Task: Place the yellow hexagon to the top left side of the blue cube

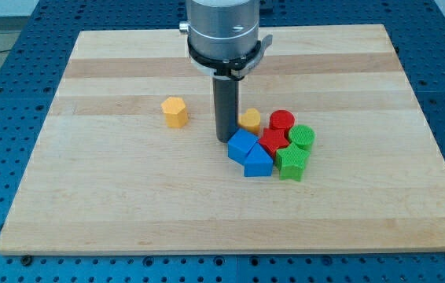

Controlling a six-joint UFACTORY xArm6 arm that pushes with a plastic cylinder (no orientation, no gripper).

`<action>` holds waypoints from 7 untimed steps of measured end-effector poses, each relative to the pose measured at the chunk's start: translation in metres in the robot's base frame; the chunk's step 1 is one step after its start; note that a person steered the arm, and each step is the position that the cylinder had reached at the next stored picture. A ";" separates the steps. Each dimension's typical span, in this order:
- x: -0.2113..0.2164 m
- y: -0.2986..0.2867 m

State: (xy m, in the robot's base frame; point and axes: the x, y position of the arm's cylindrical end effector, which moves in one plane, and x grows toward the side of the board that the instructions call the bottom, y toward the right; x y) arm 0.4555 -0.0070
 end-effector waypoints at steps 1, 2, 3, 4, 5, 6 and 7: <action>0.000 0.004; -0.004 -0.002; -0.017 -0.038; -0.050 -0.061; -0.084 -0.083; -0.102 -0.106; -0.112 -0.139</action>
State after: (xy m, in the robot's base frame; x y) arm 0.3433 -0.1461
